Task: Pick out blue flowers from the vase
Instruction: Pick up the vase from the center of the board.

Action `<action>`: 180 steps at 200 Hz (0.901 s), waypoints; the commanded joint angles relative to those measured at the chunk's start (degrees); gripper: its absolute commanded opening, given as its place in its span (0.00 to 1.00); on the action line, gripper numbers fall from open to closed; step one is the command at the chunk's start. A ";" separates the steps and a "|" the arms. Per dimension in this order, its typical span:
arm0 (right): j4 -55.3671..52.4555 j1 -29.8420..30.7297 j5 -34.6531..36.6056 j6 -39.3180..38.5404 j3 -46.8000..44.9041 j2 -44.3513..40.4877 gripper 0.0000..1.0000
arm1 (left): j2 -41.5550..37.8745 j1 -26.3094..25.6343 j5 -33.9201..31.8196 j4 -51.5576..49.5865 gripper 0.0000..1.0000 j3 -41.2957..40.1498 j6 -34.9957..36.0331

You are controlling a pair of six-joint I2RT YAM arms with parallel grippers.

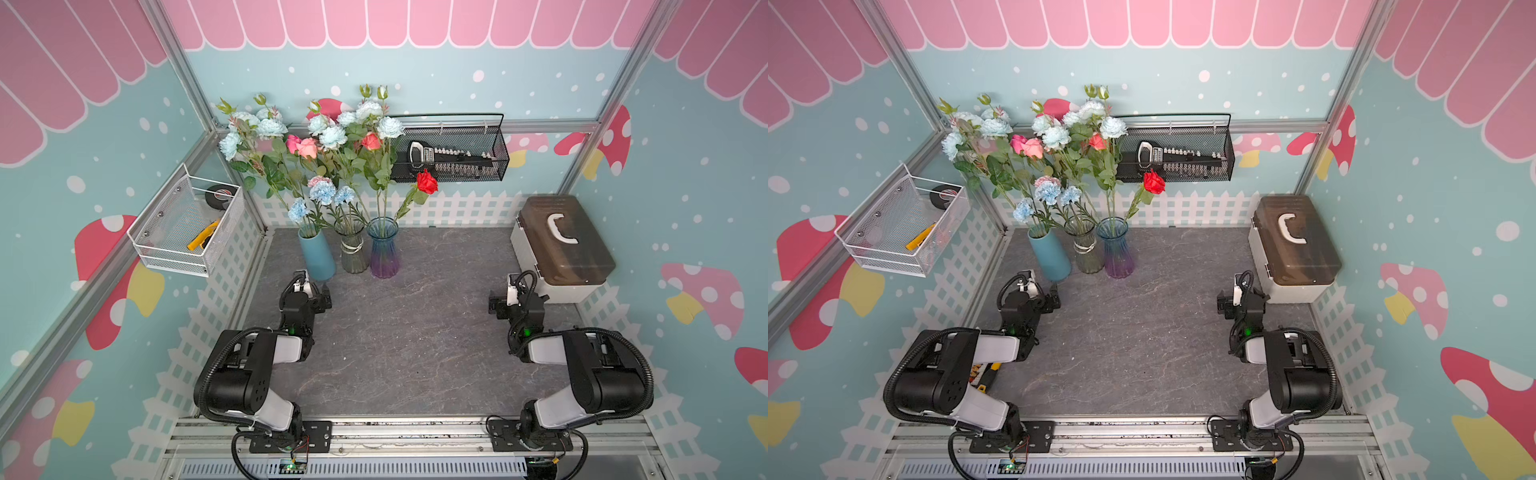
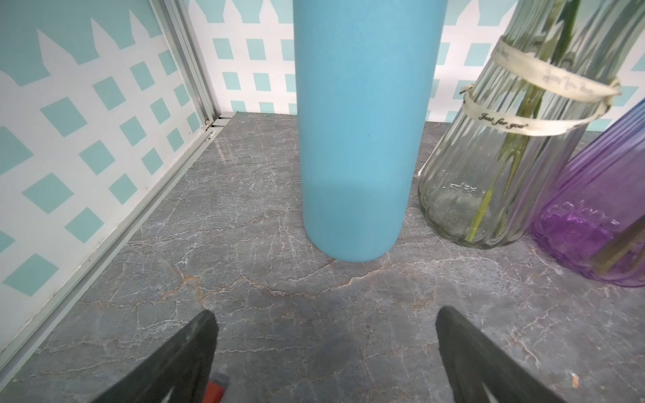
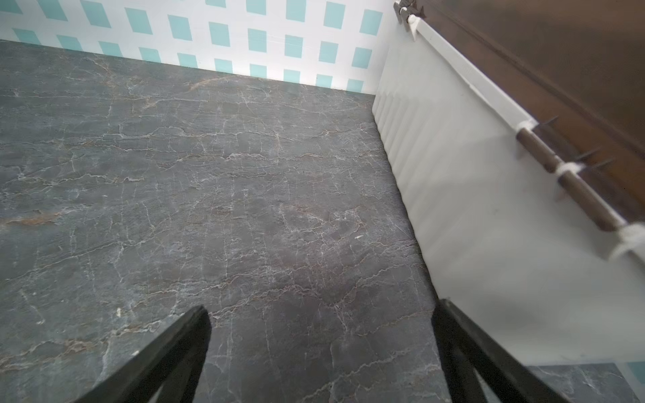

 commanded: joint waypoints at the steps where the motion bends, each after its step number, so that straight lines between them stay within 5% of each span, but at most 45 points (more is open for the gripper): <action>1: 1.01 -0.08 -0.37 -0.48 0.58 -0.27 0.99 | -0.68 0.43 1.14 0.22 0.98 1.10 0.37; 112: 0.92 -0.09 -0.30 -0.45 0.49 -0.45 0.99 | -0.85 0.40 0.50 0.51 0.98 0.88 0.31; 130: 2.59 -0.08 -0.54 -0.95 -0.59 -1.44 0.99 | -1.74 -2.95 -14.49 3.86 0.98 -0.62 -0.70; 144: 0.90 0.46 2.22 -0.48 -1.72 -6.09 0.99 | -3.79 -4.04 -16.12 7.24 0.98 -3.28 -0.07; 154: -3.87 1.26 4.64 -0.47 -1.57 -11.50 0.99 | -7.38 -7.73 -25.02 8.41 0.98 -4.28 2.26; 167: -10.39 3.13 7.94 0.21 -0.66 -18.17 0.99 | -16.07 -12.35 -30.78 -1.40 0.98 -2.32 4.80; 180: -16.74 3.59 9.14 8.70 0.99 -23.28 0.99 | -24.30 -14.63 -34.04 -19.57 0.98 2.71 -1.16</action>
